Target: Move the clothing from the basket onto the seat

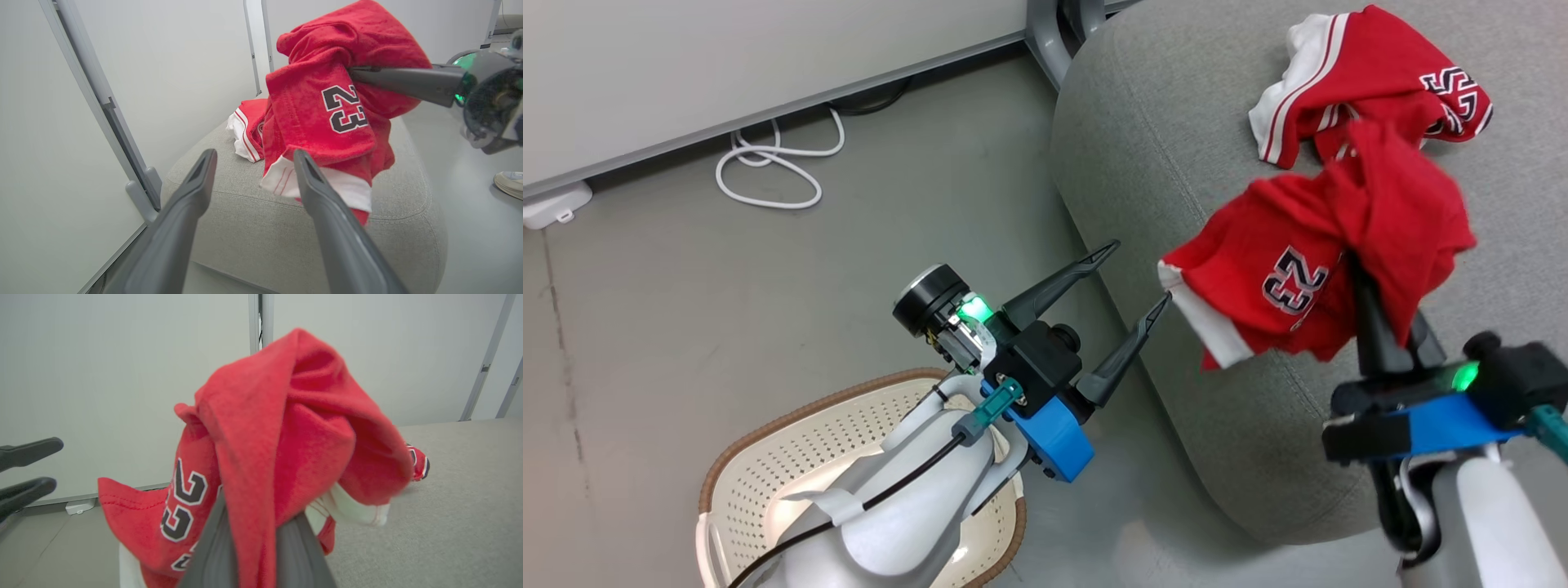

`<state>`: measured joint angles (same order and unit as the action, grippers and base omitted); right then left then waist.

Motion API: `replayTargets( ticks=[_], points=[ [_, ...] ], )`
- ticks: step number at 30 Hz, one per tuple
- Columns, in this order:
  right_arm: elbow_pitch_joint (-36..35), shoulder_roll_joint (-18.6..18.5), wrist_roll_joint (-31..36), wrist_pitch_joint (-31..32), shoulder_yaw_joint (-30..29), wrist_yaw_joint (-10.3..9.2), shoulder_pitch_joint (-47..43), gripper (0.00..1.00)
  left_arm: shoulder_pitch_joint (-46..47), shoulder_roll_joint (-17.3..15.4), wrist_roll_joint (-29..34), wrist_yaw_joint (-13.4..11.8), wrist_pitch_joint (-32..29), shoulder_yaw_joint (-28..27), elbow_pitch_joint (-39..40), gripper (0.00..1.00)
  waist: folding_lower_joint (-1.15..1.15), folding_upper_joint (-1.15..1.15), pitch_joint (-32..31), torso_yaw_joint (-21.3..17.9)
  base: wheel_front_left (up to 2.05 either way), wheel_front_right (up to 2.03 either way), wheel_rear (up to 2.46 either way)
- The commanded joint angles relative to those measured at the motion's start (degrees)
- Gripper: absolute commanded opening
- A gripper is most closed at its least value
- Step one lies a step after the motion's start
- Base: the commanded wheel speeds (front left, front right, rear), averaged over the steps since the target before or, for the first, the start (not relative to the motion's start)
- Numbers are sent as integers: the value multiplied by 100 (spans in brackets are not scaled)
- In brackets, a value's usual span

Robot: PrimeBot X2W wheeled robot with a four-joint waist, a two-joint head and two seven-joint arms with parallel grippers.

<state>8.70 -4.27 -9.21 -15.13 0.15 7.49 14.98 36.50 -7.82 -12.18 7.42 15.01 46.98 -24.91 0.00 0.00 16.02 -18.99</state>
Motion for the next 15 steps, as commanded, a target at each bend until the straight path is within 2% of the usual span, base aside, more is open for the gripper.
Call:
replayTargets(
  ticks=[1, 8, 15],
  points=[
    [-72, -31, 11, -3, -53, 1, 154, 0, 86, -36, -11, 1, 25, -34, 8, 100, 0, 0, 49, 33, 0, 0, 0],
    [-356, -257, 26, -2, -446, 1, 1033, 0, 237, -55, 69, -21, 25, -98, 49, 100, 0, 0, 475, 151, 0, 0, 0],
    [-523, -701, 120, -1, -1143, 1, 2321, 0, 600, -109, 177, -14, 15, -13, 35, 100, 0, 0, 1292, 324, 0, 0, 0]
  ],
)
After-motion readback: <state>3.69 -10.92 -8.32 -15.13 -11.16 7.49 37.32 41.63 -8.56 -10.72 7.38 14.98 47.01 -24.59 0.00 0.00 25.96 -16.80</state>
